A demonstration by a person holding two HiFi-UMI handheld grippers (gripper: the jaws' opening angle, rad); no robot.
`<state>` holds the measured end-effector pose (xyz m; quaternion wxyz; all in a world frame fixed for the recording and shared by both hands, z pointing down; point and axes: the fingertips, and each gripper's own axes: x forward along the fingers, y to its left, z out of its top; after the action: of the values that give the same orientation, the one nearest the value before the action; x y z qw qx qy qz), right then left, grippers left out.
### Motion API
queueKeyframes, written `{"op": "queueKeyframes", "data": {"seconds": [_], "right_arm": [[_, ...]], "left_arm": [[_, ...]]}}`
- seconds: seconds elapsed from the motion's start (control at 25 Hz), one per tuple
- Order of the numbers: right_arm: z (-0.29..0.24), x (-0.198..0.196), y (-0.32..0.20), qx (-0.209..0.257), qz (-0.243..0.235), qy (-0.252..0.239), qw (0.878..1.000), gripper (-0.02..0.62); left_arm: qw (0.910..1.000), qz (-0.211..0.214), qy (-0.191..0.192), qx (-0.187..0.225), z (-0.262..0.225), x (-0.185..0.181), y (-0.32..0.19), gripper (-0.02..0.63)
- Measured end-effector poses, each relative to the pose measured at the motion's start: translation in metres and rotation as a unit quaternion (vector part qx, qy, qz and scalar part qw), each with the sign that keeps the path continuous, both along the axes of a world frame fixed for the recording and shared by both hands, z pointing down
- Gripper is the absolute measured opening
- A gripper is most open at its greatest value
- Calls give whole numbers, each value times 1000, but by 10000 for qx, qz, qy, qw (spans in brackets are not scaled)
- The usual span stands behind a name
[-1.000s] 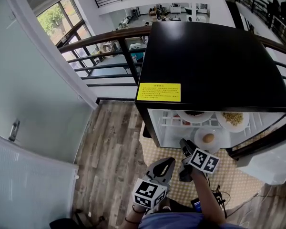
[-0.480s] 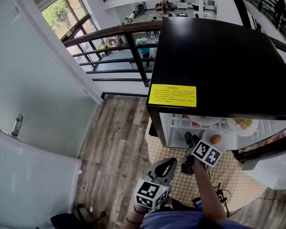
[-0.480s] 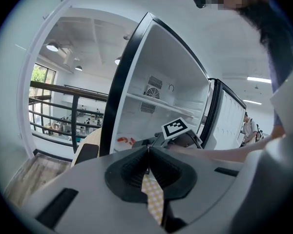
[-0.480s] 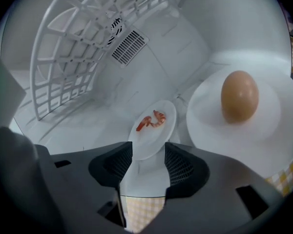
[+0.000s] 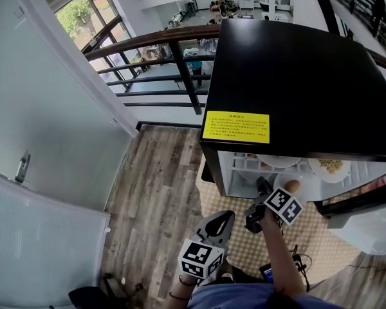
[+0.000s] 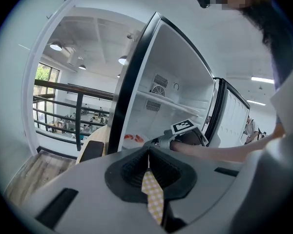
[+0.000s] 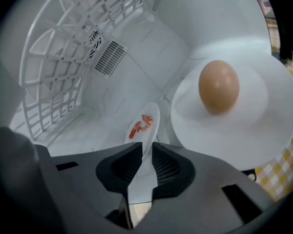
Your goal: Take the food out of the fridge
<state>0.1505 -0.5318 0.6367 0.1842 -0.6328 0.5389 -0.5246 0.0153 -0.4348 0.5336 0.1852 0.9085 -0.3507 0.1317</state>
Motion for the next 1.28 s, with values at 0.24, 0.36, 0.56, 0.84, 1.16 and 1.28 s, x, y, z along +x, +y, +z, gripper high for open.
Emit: {"op": "queueKeyframes", "data": {"seconds": [0.24, 0.36, 0.56, 0.84, 1.16, 1.28], "right_arm": [[-15, -9, -10, 768, 89, -1650, 9833, 48], [-7, -12, -18, 492, 117, -1702, 9841, 47], [-2, -12, -17, 412, 203, -1671, 9849, 43], [-7, -9, -3, 485, 256, -1540, 9866, 26], [-26, -19, 22, 585, 37, -1589, 9855, 26], [-32, -18, 35, 639, 8, -1551, 9858, 26]], "left_arm": [[10000, 81, 14, 18, -2, 3, 4, 18], [10000, 91, -11, 23, -2, 2, 5, 18], [10000, 32, -86, 26, -2, -8, 6, 18], [9999, -77, -80, 78, -3, -18, 9, 18], [9999, -28, -57, 139, -11, -22, 26, 18], [9999, -40, -43, 160, -14, -26, 33, 18]]}}
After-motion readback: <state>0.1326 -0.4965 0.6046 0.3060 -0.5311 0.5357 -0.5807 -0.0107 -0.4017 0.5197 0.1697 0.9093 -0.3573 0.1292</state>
